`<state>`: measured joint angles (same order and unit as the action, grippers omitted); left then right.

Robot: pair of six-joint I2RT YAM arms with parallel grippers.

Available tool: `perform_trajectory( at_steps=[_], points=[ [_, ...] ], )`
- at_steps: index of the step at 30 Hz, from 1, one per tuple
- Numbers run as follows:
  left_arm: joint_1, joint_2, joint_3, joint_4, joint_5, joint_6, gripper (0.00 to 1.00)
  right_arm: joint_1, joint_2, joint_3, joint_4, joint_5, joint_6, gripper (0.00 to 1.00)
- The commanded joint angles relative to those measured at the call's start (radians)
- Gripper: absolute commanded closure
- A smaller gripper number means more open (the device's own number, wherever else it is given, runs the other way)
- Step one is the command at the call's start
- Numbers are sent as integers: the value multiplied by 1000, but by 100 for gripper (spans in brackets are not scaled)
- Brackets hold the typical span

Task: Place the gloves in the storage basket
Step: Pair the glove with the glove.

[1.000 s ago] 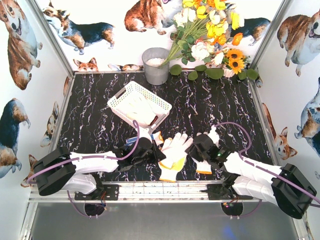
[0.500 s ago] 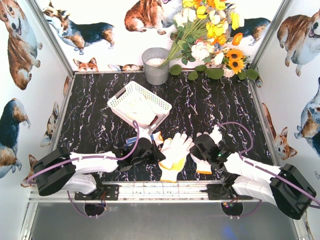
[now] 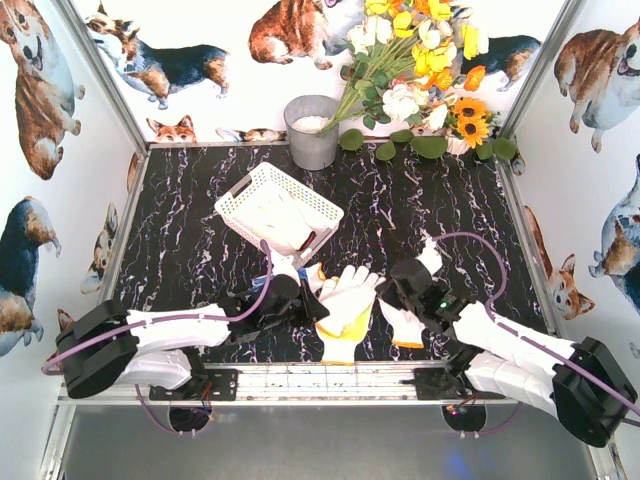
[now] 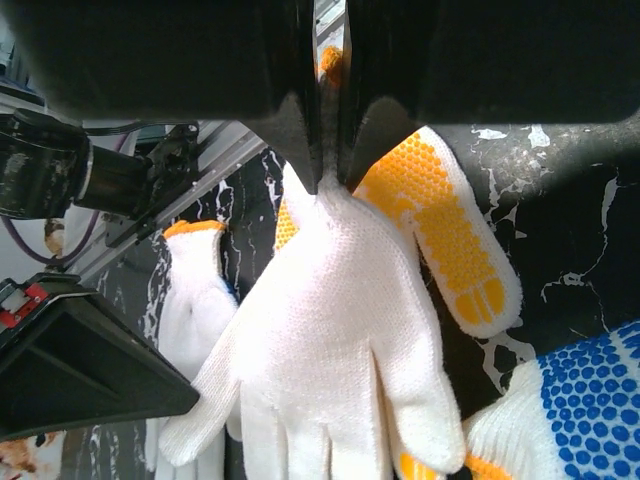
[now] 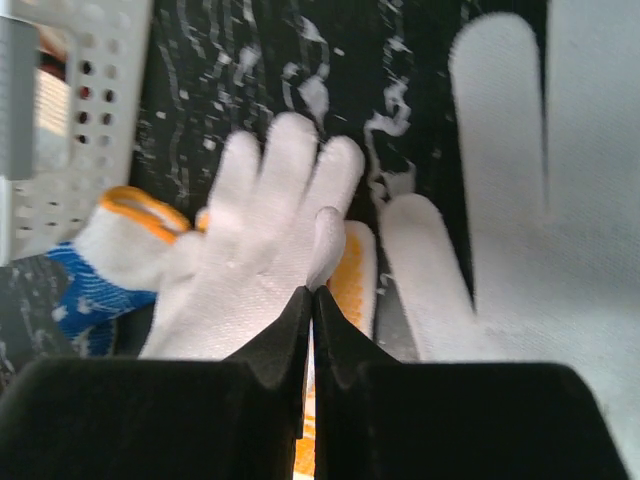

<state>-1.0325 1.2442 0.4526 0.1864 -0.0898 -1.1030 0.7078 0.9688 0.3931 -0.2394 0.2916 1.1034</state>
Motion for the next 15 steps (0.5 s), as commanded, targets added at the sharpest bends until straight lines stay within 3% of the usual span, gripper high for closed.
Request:
perform_trajectory(
  at_steps=[1,15],
  points=[
    [7,-54,25,-32,-28,-2,100,-15,4,98,6,-13,-66,100],
    [-20,-127,-12,-71,-5,-124,100,-40,206,233,25,-121,-134,100]
  ],
)
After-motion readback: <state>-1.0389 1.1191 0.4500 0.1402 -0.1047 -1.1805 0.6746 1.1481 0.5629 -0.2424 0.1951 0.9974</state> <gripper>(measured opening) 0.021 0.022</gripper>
